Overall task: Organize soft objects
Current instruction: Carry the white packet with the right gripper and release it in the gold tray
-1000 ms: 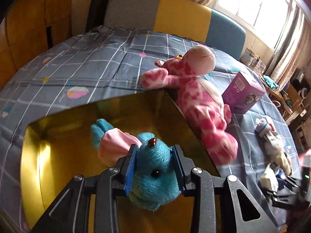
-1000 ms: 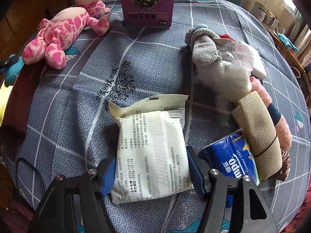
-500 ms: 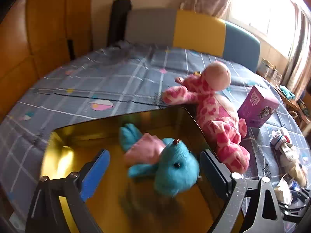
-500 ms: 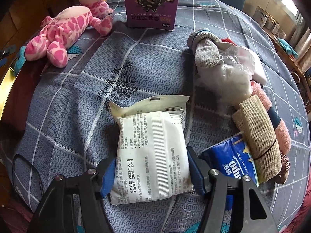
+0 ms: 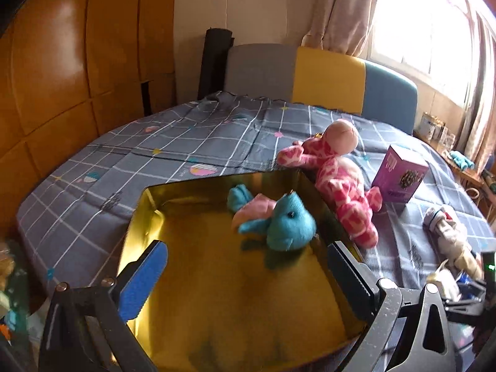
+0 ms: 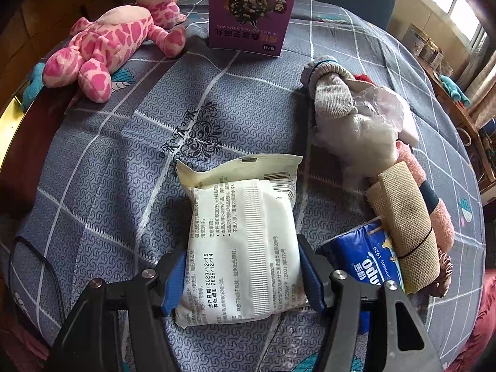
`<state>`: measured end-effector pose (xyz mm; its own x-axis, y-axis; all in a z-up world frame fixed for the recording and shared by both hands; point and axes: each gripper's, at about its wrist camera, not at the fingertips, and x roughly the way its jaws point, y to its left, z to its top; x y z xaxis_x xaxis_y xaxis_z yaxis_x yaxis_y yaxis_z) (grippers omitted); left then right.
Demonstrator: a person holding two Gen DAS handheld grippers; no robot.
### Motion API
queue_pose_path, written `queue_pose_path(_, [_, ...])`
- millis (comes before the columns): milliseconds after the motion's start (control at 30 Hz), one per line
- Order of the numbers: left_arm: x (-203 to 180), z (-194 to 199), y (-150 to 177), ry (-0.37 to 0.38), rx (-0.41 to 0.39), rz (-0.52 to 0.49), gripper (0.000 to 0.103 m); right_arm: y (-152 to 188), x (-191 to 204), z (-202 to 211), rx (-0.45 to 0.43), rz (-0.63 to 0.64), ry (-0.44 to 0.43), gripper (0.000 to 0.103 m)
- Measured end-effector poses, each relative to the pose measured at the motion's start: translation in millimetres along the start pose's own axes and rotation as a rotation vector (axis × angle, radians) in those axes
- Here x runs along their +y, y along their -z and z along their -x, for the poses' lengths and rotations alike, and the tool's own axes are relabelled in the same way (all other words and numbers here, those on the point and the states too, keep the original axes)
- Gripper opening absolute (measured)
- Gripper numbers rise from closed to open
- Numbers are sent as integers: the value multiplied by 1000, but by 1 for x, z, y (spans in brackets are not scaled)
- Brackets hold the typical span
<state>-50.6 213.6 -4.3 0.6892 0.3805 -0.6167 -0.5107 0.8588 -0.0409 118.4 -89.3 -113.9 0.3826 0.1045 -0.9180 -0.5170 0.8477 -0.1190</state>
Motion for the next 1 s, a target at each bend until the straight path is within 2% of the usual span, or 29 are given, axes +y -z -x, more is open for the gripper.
queue_pose_path(200, [10, 9, 13, -9, 26, 27, 103, 2, 7, 4, -14, 6, 31, 63])
queue_pose_path(467, [15, 10, 22, -7, 58, 42, 103, 3, 10, 16, -19, -48, 47, 60])
queue_pose_path(667, [20, 12, 21, -2, 52, 51, 103, -9, 18, 54, -130, -99, 41, 60])
queue_pose_path(833, [25, 13, 20, -1, 53, 60, 103, -22, 44, 89, -218, -67, -8, 60])
queue_pose_path(1000, [31, 14, 20, -10, 51, 68, 103, -38, 96, 109, -259, 55, -105, 60])
